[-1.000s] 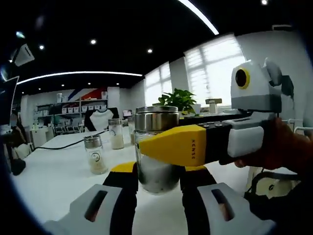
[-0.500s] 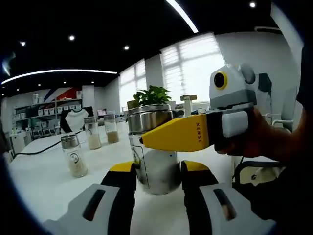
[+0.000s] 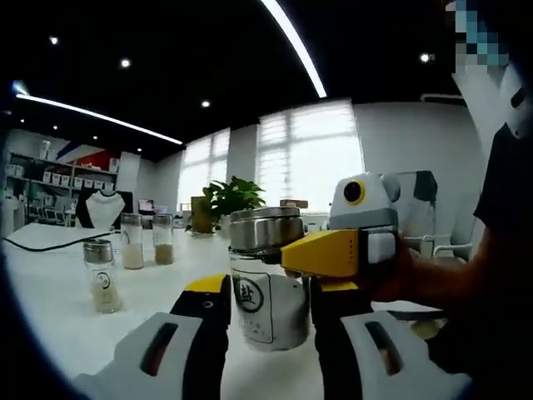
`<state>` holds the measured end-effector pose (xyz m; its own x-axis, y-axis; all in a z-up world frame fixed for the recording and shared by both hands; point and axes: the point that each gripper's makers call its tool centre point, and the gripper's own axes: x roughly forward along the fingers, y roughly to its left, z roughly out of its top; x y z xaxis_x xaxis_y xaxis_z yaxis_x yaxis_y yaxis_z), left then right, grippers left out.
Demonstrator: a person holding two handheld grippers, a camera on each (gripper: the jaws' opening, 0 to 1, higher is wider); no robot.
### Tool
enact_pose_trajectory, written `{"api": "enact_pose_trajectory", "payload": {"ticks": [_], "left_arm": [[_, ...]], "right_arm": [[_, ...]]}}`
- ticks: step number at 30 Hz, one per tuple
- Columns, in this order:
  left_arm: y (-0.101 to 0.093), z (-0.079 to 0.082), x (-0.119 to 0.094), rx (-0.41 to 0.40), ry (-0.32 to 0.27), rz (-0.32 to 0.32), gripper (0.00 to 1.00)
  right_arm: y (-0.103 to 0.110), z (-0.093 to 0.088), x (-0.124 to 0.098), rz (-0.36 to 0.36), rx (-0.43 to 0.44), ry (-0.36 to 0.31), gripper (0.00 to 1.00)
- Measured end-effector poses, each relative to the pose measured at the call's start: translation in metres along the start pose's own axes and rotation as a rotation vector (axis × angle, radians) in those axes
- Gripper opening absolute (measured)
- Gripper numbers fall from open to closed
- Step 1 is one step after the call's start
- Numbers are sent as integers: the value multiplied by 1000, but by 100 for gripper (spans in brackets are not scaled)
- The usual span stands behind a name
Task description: Rotate the seasoning bottle until the label or dispensing opening points toward the visible target arrow and the bottle remains upright within the marked orientation range
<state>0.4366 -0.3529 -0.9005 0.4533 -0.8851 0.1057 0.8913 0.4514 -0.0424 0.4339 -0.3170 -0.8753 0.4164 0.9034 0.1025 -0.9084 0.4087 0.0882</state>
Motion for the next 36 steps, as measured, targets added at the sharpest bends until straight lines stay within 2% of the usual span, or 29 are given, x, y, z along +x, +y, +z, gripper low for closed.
{"api": "enact_pose_trajectory", "payload": {"ticks": [2, 4, 5, 6, 8, 9, 12, 19, 23, 24, 28, 30, 32, 34, 36], "left_arm": [[-2, -5, 1, -41, 25, -12, 37], [4, -11, 0, -32, 77, 37, 37], [9, -18, -2, -25, 126, 69, 37], [13, -21, -2, -15, 145, 104, 37], [21, -24, -3, 25, 159, 158, 36], [26, -26, -3, 72, 170, 201, 36], [30, -27, -3, 101, 182, 241, 36], [39, -26, -1, 175, 174, 366, 36], [38, -26, 3, 215, 170, 418, 36], [38, -26, 4, 215, 165, 424, 36], [38, -27, 5, 215, 161, 416, 37], [36, -24, 6, 229, 145, 369, 37], [31, -21, 6, 164, 120, 290, 37], [29, -18, 5, 150, 112, 255, 37], [25, -17, 3, 171, 118, 215, 38]], "right_arm": [[0, -1, 0, 3, 0, 2, 30], [-4, -8, 2, -9, 12, 35, 31], [-7, -15, 3, -35, 6, 83, 31], [-10, -17, 5, -62, -18, 96, 31], [-14, -19, 7, -103, -66, 108, 30], [-16, -21, 9, -138, -103, 125, 30], [-17, -22, 14, -174, -118, 130, 31], [-27, -21, 16, -335, -73, 56, 31], [-31, -16, 14, -400, -14, -17, 32], [-32, -15, 13, -409, -1, -29, 32], [-33, -16, 10, -411, -6, -6, 31], [-31, -13, 9, -361, 13, -12, 31], [-26, -11, 10, -291, 27, -8, 31], [-21, -8, 11, -241, 21, -5, 31], [-18, -6, 10, -199, 8, 4, 31]]}}
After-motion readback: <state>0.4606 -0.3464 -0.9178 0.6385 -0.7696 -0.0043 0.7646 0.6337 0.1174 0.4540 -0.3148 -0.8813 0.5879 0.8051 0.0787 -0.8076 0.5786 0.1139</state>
